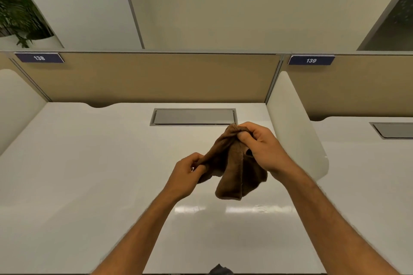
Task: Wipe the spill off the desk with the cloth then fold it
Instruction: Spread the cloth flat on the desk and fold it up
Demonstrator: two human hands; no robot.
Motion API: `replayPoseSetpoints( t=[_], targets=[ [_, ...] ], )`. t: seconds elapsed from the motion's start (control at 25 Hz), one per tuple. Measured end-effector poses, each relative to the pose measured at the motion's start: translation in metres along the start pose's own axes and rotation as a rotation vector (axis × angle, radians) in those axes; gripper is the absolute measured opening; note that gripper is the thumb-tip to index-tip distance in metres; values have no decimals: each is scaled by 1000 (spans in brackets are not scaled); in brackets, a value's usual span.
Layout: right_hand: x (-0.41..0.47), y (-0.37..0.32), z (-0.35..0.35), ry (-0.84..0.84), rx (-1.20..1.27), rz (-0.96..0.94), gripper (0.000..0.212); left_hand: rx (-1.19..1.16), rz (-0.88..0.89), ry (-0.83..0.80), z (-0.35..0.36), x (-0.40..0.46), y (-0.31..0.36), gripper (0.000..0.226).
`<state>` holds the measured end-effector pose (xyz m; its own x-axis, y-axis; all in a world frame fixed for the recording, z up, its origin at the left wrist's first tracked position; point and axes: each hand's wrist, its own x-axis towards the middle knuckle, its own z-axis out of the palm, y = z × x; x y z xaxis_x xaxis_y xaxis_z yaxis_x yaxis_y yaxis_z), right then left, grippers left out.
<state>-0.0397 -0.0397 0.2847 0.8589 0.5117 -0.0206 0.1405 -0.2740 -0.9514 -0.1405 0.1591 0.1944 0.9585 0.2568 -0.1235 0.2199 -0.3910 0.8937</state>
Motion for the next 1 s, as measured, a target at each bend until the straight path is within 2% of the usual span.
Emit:
replayPoseSetpoints(
  t=[0.2,0.36,0.44,0.52,0.64,0.68,0.76,0.88,1.0],
  targets=[
    [-6,11,-22,54,126,95,23,-52,8,113,-14,-2,9,15],
    [-5,28,-16,210,-63,149,13,-215,-60,86,-24,2,25,21],
    [-19,33,10,240,-128,69,25,-291,-88,88,-22,2,33,23],
    [-37,40,41,145,-205,-70,29,-344,-103,106,-19,3,40,21],
    [-54,51,83,-79,-279,-43,44,-470,-182,174,-24,5,47,19],
    [-53,53,93,-88,-247,-13,43,-492,-214,197,-28,6,48,18],
    [-45,51,100,-56,-100,19,27,-489,-246,241,-39,8,47,16],
    [-27,43,91,-69,31,6,4,-505,-202,312,-62,8,40,12],
    [-13,30,79,-63,23,-40,17,-473,-200,315,-75,6,28,12]
  ],
)
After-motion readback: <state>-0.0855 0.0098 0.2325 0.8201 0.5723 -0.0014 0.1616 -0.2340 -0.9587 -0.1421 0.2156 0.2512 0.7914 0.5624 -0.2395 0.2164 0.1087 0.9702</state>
